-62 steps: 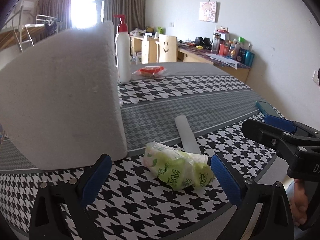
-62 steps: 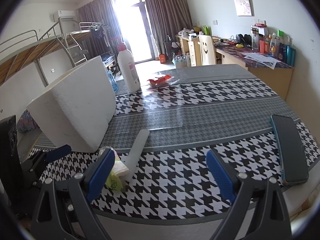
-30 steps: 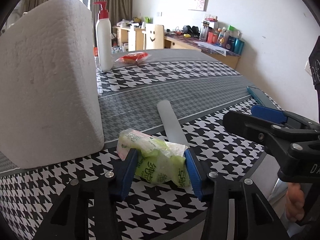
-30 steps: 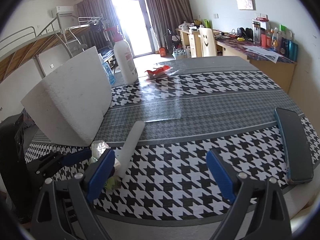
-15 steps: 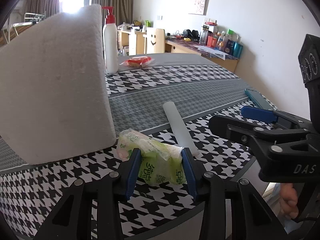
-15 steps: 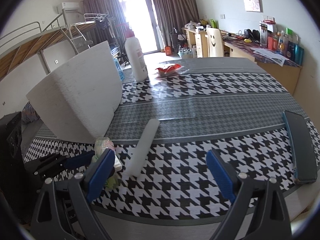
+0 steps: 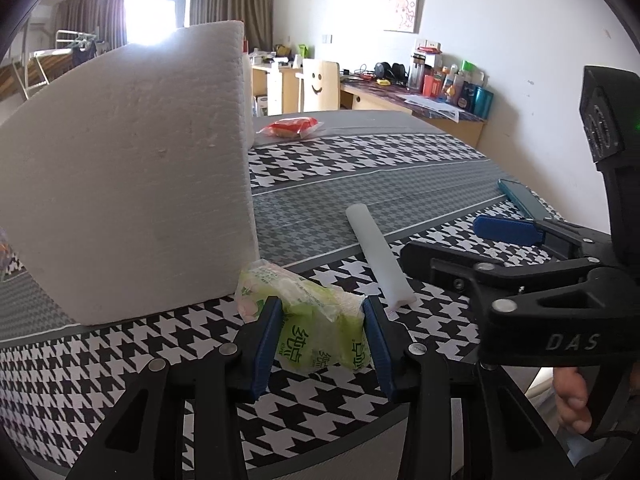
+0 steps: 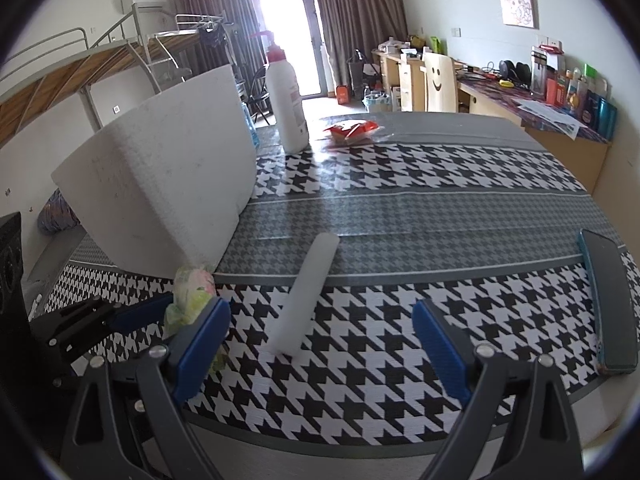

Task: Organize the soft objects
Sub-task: 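Close the right tool on the white foam tube while the left tool holds the bag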

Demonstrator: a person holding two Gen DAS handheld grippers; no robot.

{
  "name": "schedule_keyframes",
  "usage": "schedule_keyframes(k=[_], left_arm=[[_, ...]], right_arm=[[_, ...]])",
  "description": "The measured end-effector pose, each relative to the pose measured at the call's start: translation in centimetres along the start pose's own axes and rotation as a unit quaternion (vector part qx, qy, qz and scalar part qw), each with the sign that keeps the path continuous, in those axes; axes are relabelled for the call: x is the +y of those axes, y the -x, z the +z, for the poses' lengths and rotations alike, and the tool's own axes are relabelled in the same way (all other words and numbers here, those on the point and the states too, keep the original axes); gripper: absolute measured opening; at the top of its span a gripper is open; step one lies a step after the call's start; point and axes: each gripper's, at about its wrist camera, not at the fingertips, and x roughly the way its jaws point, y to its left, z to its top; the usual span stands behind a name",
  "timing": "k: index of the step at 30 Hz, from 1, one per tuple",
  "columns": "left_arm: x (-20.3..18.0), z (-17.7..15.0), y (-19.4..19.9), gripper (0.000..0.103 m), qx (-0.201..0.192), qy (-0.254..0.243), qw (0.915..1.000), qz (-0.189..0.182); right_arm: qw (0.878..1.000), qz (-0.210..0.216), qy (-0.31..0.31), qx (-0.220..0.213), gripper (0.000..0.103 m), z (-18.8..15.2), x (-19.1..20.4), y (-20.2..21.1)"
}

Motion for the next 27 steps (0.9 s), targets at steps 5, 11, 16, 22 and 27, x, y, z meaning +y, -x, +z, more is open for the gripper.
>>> schedule_keyframes(k=[5,11,16,22,27], left_arm=[[0.3,-0.3,0.6,0.044,-0.002,0.001,1.0000,0.002],[0.6,-0.5,0.8,0.044,0.000,0.004,1.0000,0.007],[1.0,-0.7,1.1,0.044,-0.002,0.007,0.9998,0.016],[1.4,-1.1,1.6,0.044,-0.007,0.010,0.9996,0.025],[1.6,-1.4,2.2,0.044,-0.010,0.012,0.9995,0.028]], right_arm=[[1.000,-0.003,0.008,0.005,0.095,0.0,0.8,-0.6],[1.000,-0.003,0.011,0.012,0.088,0.0,1.0,-1.2],[1.000,-0.002,0.007,0.020,0.083,0.0,1.0,-1.7],[1.000,-0.006,0.009,0.027,0.078,-0.1,1.1,-2.2],[0.999,-0.011,0.013,0.032,0.073,-0.3,1.5,-2.5]])
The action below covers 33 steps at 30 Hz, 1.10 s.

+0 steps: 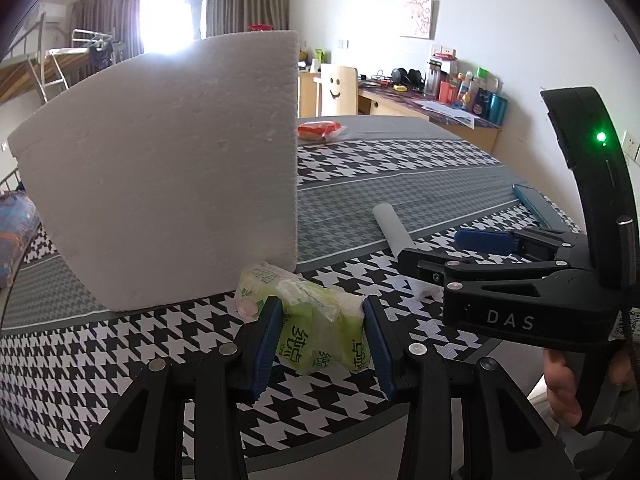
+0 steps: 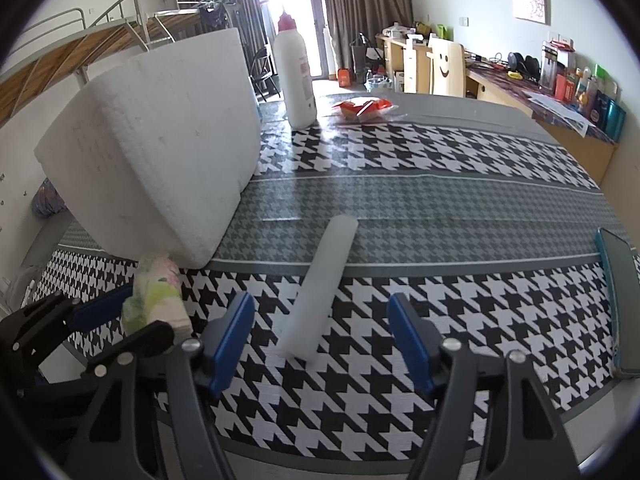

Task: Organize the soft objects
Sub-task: 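Close the right tool on the white foam tube while the left tool holds the bag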

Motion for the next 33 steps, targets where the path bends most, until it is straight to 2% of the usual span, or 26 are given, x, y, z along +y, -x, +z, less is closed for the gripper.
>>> schedule_keyframes(k=[4,8,14,17,22,31,33], left_arm=[[0.2,-0.3,0.4,0.044,-0.001,0.001,1.0000,0.003],[0.5,-0.3,0.8,0.044,-0.003,0.004,1.0000,0.008],[1.0,-0.4,1.3,0.044,-0.005,0.008,0.9998,0.017],[1.2,-0.5,1.5,0.044,-0.007,0.012,0.9997,0.021],[1.7,-0.6,1.4,0.044,-0.008,0.020,0.9994,0.027],[2.3,-1.2,2.3,0.044,-0.013,0.021,0.9993,0.029],[2.3,-1.3,2.4,0.044,-0.014,0.020,0.9993,0.029]], right_arm=[[1.000,-0.005,0.002,0.003,0.072,-0.1,0.2,0.0],[1.000,-0.007,0.003,0.011,0.066,-0.2,0.3,-0.3],[1.000,-0.013,0.011,0.016,0.065,-0.4,1.1,-0.6],[1.000,-0.010,0.013,0.018,0.057,-0.5,1.3,-0.7],[0.999,-0.015,0.017,0.029,0.055,-0.5,1.5,-1.2],[0.999,-0.028,0.019,0.038,0.041,-0.5,1.7,-1.6],[0.999,-0.027,0.014,0.039,0.041,-0.4,1.6,-1.7]])
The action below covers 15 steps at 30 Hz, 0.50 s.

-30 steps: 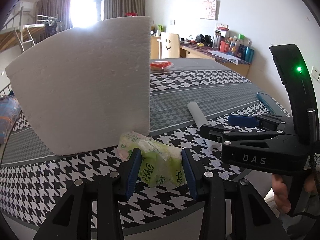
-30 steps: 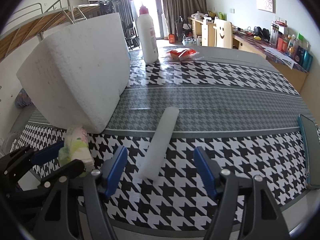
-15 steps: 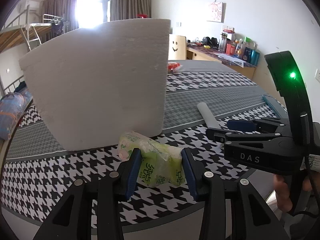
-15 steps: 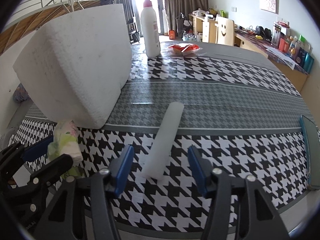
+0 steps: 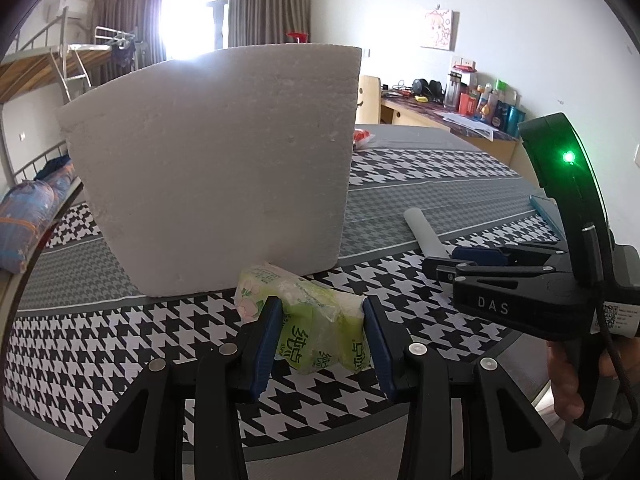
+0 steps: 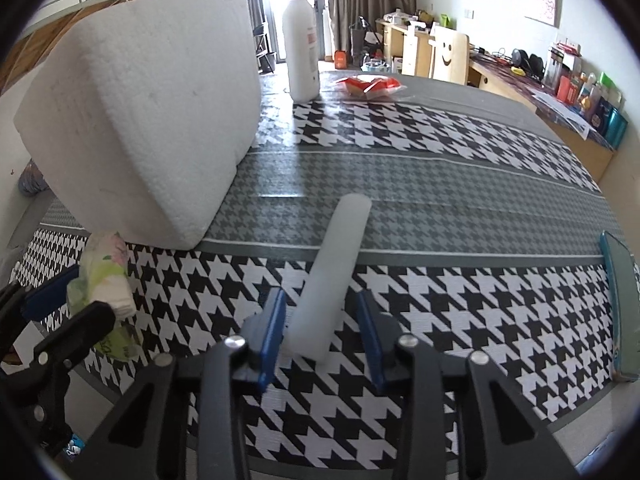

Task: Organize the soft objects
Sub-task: 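Close the right tool on the white foam tube while the left tool holds the bag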

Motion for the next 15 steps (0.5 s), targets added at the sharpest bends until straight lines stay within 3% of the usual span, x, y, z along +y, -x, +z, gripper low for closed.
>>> schedule_keyframes(k=[15], left_arm=[[0.4,-0.2,0.7,0.044,-0.004,0.005,1.0000,-0.001]], right_arm=[[0.999,-0.043,0.006,-0.006,0.028,-0.1,1.1,0.0]])
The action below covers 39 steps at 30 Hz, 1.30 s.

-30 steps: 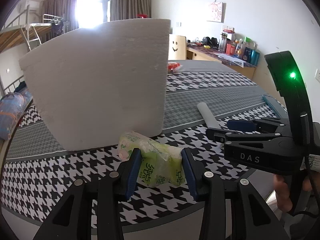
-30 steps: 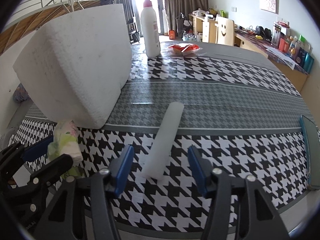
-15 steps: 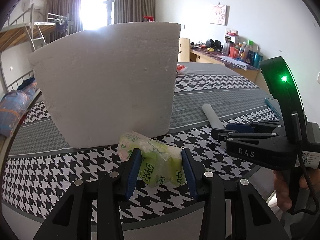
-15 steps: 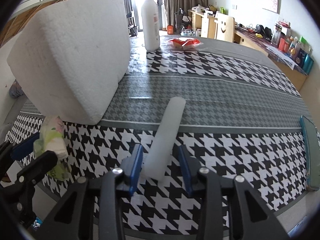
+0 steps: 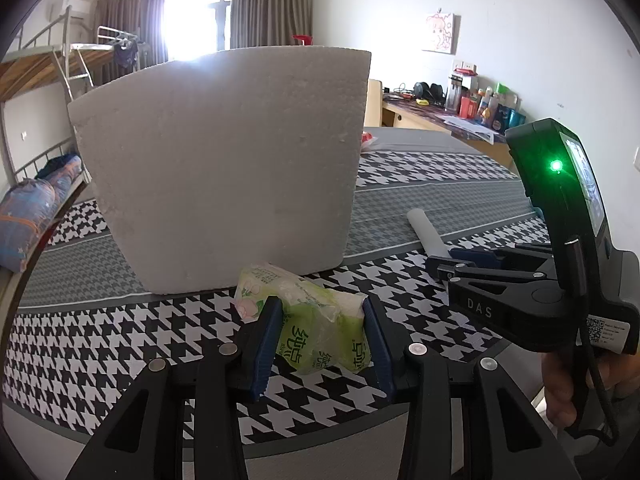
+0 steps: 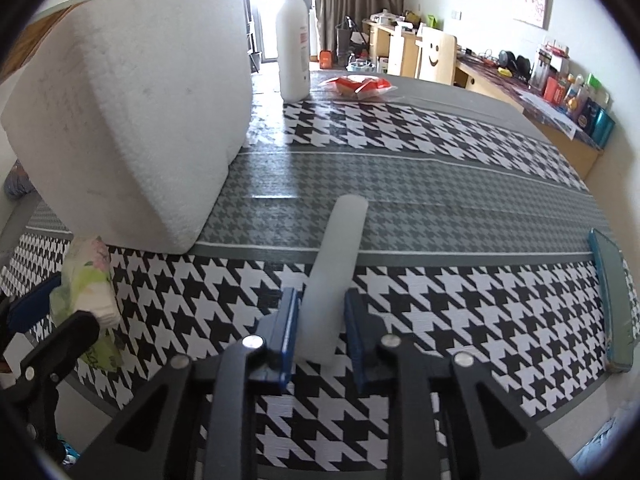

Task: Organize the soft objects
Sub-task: 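Close the right tool on the white foam tube while the left tool holds the bag, then lift and carry the bag and white tube over the foam box with both tools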

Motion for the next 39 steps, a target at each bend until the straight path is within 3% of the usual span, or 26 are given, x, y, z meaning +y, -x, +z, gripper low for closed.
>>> schedule_keyframes(k=[8,39], left_arm=[[-0.3,0.0,-0.7,0.044,0.006,-0.005,1.0000,-0.006],[-1.1,1.6,1.1,0.044,-0.031,-0.037,0.9987,-0.014]], right_arm=[[1.000,0.026,-0.014,-0.008,0.018,-0.2,-0.9,0.5],[0.997,0.023,-0.029,-0.070,0.018,-0.2,-2.6,5.4]])
